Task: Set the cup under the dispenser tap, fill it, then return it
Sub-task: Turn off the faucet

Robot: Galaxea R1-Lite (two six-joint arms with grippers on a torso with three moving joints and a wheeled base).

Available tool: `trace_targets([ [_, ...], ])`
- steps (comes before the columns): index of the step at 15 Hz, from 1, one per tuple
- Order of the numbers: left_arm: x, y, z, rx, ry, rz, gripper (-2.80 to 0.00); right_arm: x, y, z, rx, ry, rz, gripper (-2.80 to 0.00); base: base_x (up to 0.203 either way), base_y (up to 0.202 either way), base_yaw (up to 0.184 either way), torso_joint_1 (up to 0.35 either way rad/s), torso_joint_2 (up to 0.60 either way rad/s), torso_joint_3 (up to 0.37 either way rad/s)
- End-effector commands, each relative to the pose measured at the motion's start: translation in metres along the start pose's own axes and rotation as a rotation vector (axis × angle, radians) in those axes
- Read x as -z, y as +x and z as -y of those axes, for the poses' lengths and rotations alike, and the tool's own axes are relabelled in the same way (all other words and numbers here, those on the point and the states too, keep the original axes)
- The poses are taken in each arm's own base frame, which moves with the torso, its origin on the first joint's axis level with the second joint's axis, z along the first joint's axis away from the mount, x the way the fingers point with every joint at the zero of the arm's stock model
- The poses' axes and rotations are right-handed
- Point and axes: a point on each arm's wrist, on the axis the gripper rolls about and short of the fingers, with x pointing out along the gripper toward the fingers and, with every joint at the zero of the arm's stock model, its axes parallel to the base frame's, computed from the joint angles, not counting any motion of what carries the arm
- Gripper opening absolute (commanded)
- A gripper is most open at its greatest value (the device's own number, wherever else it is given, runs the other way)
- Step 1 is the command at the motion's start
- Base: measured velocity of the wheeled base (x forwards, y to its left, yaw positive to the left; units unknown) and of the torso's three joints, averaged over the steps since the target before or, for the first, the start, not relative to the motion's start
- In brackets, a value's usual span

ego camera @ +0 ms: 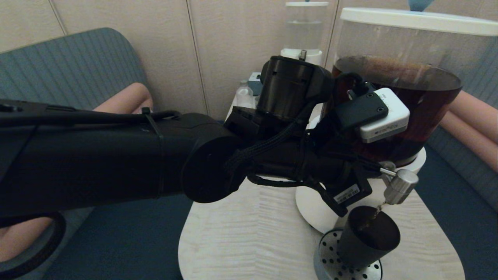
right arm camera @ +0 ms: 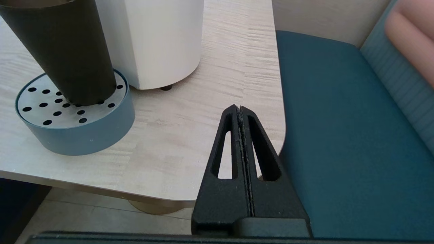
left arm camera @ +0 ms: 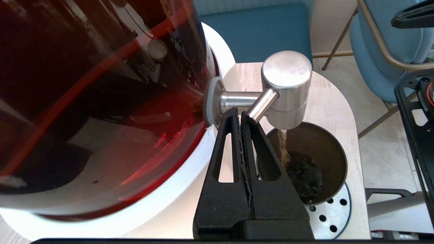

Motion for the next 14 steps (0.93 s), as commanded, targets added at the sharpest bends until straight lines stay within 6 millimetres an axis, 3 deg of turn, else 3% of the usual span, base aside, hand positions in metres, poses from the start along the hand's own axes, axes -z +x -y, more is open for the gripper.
trace_targets([
  [1,-0.002,0.0,-0.001,-0.001,0.007,0.008,-2.8,0.002,0.001,0.0,-0.002,-0.001,-0.008,-2.8,0.0,0.0,0.0,0.0,0.0,0.0],
  [14,-0.009,0.018,-0.002,-0.051,0.041,0.041,-2.8,0.002,0.001,0.0,-0.001,-0.001,-0.008,-2.8,0.0,0.0,0.0,0.0,0.0,0.0],
])
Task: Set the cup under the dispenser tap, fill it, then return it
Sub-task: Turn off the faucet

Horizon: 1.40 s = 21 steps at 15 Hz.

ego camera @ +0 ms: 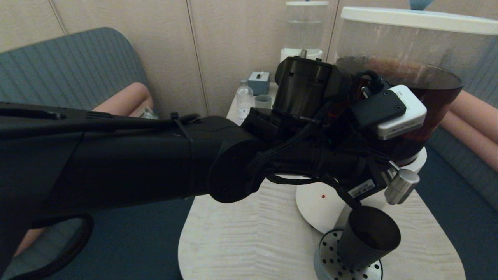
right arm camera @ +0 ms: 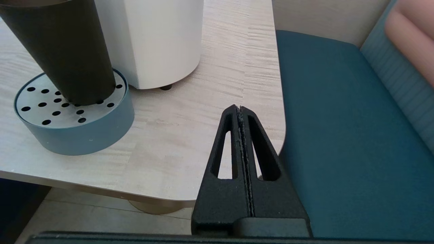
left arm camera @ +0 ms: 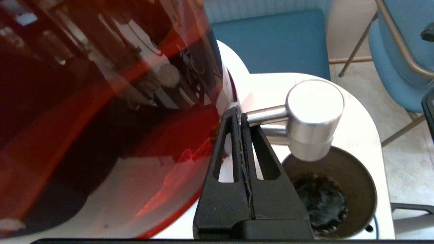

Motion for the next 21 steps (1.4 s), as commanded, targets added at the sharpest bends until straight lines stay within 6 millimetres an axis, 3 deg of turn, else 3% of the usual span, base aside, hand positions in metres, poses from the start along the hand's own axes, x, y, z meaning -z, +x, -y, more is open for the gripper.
trace_targets([
  [1,-0.001,0.002,0.0,0.003,0.007,0.009,-2.8,0.003,0.001,0.0,-0.001,-0.001,-0.008,-2.8,0.0,0.0,0.0,0.0,0.0,0.0],
  [11,-0.003,-0.002,0.003,0.006,0.001,0.01,-2.8,0.003,0.001,0.0,-0.002,-0.001,-0.008,-2.8,0.0,0.0,0.0,0.0,0.0,0.0],
  [16,-0.021,-0.044,0.006,-0.051,-0.058,0.004,-2.8,0.003,0.001,0.0,-0.001,-0.001,-0.008,-2.8,0.0,0.0,0.0,0.0,0.0,0.0],
  [21,-0.022,-0.109,0.007,-0.183,-0.162,-0.052,-2.8,0.003,0.001,0.0,-0.001,-0.001,-0.009,-2.8,0.0,0.0,0.0,0.0,0.0,0.0],
])
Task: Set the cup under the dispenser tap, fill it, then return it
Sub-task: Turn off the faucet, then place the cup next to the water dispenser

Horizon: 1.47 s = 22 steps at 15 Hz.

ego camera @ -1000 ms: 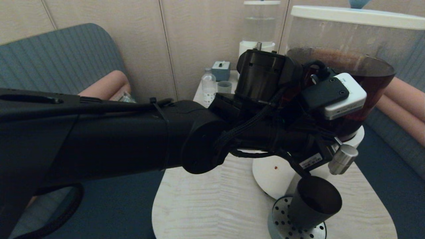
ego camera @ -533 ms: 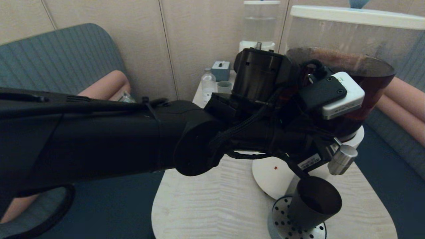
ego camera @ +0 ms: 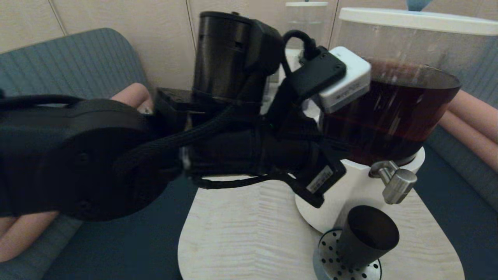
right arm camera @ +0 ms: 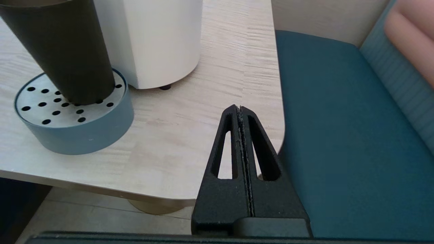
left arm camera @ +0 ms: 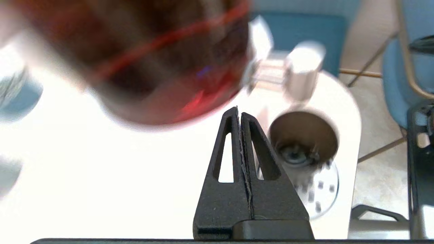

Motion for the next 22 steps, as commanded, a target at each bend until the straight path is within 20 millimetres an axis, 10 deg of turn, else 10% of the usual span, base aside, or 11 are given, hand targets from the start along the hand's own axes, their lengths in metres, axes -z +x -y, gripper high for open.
trace_targets([
  [1,-0.006,-0.04,-0.004,-0.057,-0.034,0.02,-2.8,0.002,0.001,0.0,-0.001,-0.001,-0.008,-2.8,0.0,0.0,0.0,0.0,0.0,0.0],
  [11,0.007,-0.183,-0.009,0.03,-0.448,0.2,-2.8,0.002,0.001,0.0,-0.002,-0.001,-0.007,-2.8,0.0,0.0,0.0,0.0,0.0,0.0],
  [22,0.09,-0.133,-0.011,0.108,-0.186,0.29,-2.8,0.002,0.001,0.0,-0.001,-0.001,-0.008,-2.8,0.0,0.0,0.0,0.0,0.0,0.0],
])
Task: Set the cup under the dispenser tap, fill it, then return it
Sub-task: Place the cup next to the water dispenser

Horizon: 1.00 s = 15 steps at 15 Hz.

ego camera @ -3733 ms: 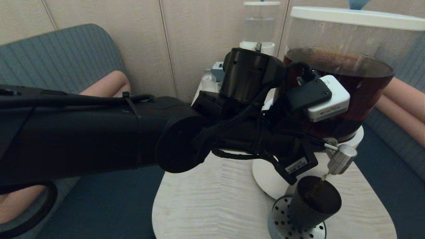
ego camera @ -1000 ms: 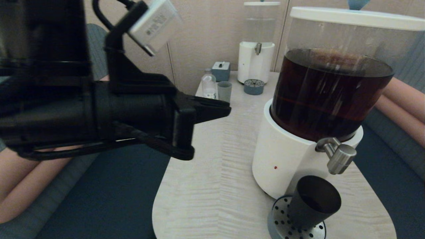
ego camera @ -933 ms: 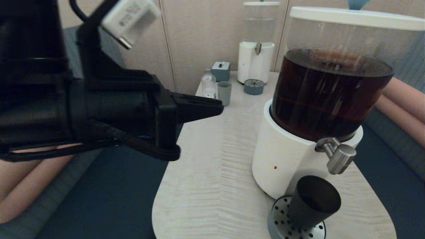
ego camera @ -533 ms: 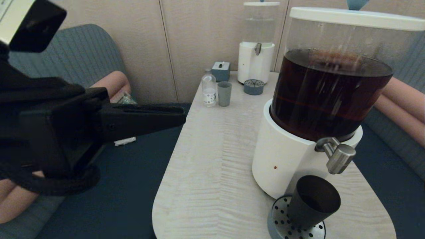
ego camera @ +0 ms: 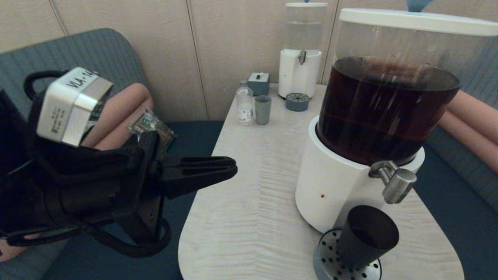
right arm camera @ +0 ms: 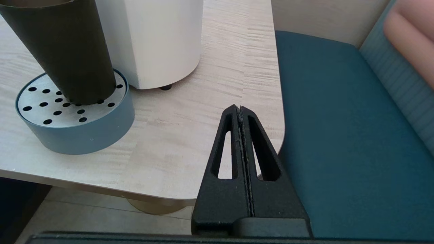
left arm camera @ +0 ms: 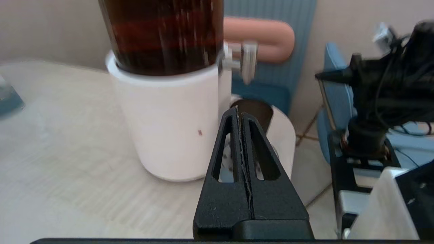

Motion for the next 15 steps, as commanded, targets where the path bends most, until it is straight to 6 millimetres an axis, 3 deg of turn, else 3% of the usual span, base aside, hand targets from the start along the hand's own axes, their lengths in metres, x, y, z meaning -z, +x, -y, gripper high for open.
trace_targets([
  [1,0.017,0.006,-0.004,0.009,-0.042,-0.041,-2.8,0.003,0.001,0.0,-0.001,-0.001,-0.008,-2.8,0.0,0.0,0.0,0.0,0.0,0.0],
  [2,0.022,0.007,-0.005,0.008,-0.053,-0.052,0.0,0.002,0.001,0.0,0.0,-0.001,-0.008,-2.8,0.0,0.0,0.0,0.0,0.0,0.0],
  [5,0.034,0.009,-0.006,0.011,-0.076,-0.087,0.0,0.003,0.001,0.0,-0.001,-0.001,-0.008,-2.8,0.0,0.0,0.0,0.0,0.0,0.0],
  [11,0.084,0.029,-0.021,0.026,-0.086,-0.124,0.0,0.003,0.001,0.0,-0.001,-0.001,-0.009,-2.8,0.0,0.0,0.0,0.0,0.0,0.0],
  [15,0.102,0.048,-0.006,0.139,-0.093,-0.109,0.0,0.003,0.001,0.0,-0.002,-0.001,-0.008,-2.8,0.0,0.0,0.0,0.0,0.0,0.0],
])
